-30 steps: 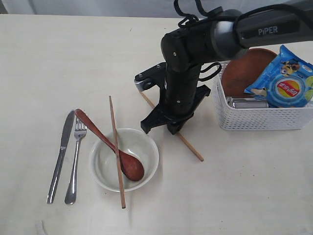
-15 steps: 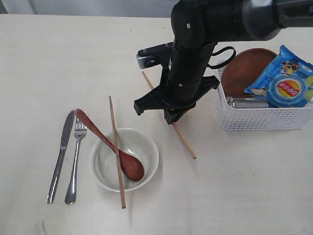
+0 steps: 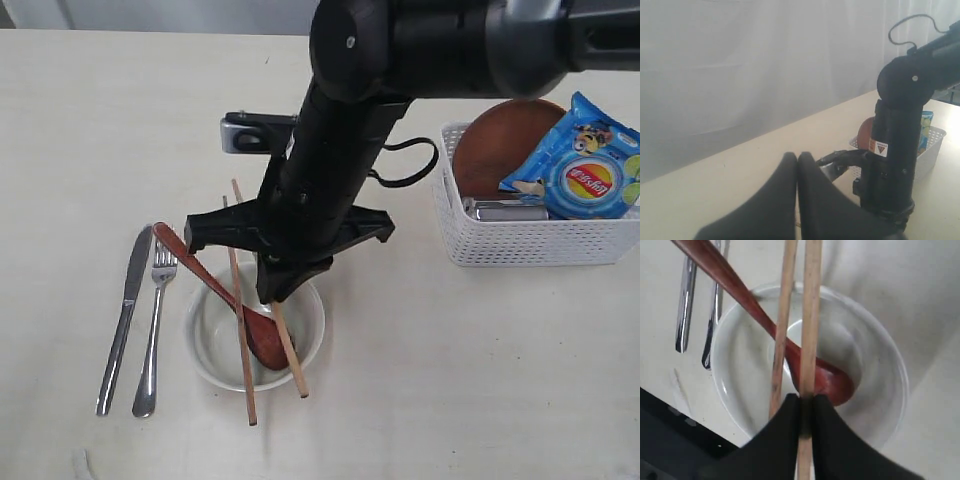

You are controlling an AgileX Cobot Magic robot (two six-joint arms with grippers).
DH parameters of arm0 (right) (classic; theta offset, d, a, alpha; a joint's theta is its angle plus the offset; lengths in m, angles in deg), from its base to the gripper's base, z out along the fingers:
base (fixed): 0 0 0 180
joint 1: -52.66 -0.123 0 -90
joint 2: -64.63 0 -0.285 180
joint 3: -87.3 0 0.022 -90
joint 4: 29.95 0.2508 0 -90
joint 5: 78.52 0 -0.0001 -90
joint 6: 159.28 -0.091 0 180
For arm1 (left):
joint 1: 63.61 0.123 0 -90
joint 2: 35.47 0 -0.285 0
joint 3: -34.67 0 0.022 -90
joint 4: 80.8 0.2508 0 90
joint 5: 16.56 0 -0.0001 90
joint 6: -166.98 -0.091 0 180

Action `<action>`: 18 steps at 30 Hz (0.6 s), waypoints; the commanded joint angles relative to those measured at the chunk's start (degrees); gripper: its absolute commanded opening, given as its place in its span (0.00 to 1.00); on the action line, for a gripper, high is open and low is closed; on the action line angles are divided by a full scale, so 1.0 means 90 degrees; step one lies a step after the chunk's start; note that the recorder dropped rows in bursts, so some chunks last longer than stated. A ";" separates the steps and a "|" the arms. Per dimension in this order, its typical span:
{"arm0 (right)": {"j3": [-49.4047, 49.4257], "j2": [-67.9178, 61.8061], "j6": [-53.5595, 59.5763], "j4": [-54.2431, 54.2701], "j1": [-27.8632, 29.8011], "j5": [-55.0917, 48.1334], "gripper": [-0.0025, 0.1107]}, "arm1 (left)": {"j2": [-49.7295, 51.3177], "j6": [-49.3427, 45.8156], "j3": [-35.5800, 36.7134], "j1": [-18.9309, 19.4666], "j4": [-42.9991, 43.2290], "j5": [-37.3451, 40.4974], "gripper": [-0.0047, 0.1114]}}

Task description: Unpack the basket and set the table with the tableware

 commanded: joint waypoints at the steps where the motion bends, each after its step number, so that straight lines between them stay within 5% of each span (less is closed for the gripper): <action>1: 0.0002 -0.0234 -0.0083 0.0370 -0.0022 0.0047 0.02 | -0.0020 0.0018 0.0023 0.0028 -0.0024 -0.0002 0.04; 18: 0.0002 -0.0333 -0.0060 0.0618 -0.0022 0.0292 0.02 | -0.0020 0.0018 0.0023 0.0028 -0.0024 -0.0002 0.04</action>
